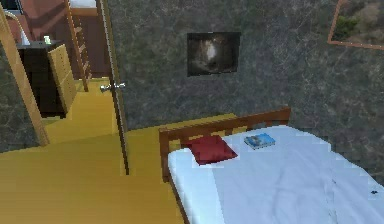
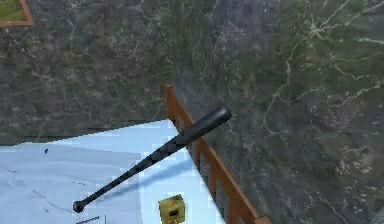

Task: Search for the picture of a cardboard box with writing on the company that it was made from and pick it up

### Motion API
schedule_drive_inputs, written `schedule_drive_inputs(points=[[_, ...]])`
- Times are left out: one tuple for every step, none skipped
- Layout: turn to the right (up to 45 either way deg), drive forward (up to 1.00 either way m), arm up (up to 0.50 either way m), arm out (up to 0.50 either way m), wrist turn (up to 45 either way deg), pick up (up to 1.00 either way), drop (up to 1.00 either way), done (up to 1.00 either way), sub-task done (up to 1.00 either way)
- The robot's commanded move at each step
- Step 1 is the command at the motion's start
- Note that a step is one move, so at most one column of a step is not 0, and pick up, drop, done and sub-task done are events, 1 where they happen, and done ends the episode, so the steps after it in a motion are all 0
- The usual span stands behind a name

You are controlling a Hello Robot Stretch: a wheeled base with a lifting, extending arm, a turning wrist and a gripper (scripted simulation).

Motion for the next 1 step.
schedule_drive_inputs(points=[[0.0,0.00,0.00,0.00,0.0,1.00,0.00,0.00,0.00]])
